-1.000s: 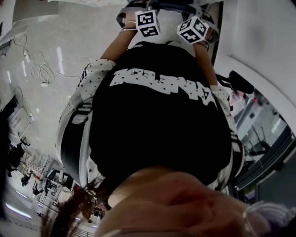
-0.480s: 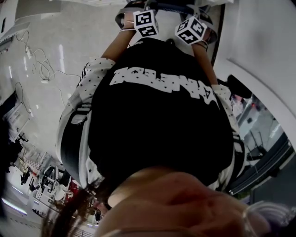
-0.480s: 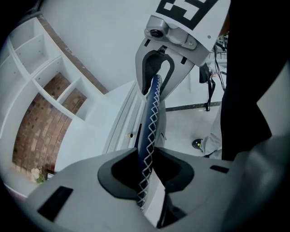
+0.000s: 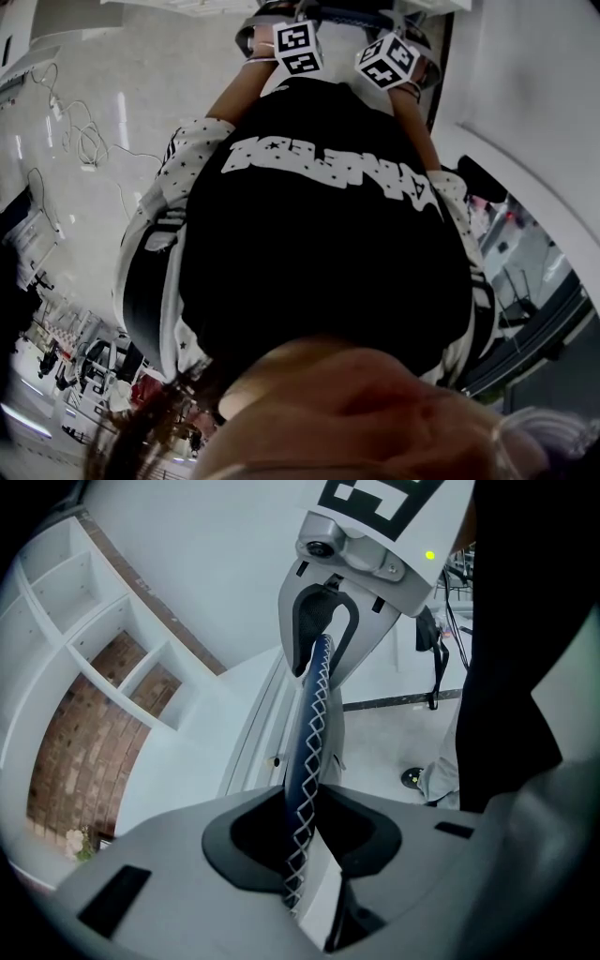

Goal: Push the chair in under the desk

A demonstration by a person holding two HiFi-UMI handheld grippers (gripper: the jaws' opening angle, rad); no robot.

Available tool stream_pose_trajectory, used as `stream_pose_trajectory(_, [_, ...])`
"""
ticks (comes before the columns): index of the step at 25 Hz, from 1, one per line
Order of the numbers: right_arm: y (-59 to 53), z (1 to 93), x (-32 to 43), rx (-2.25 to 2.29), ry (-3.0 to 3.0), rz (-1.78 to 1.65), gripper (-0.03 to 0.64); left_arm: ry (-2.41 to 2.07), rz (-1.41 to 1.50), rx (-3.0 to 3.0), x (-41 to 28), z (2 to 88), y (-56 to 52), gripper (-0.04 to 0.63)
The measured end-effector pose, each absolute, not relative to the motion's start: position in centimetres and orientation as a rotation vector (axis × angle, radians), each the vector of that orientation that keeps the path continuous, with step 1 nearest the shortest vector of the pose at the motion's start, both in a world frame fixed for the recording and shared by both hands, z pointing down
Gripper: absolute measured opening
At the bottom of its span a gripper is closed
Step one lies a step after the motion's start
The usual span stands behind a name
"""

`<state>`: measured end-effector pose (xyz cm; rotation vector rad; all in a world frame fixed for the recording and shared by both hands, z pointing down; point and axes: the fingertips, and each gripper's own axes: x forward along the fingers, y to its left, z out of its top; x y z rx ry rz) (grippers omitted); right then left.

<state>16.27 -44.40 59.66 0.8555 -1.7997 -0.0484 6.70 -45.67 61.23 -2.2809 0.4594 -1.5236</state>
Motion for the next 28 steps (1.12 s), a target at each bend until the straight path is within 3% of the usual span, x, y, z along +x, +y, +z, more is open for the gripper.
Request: stream_pose_trajectory(28, [-46.9,59.6,16.6,0.850,-1.808,-0.080,0.158,0.480,-1.532,-2.270,6.9,61.3,-48.1,0.126])
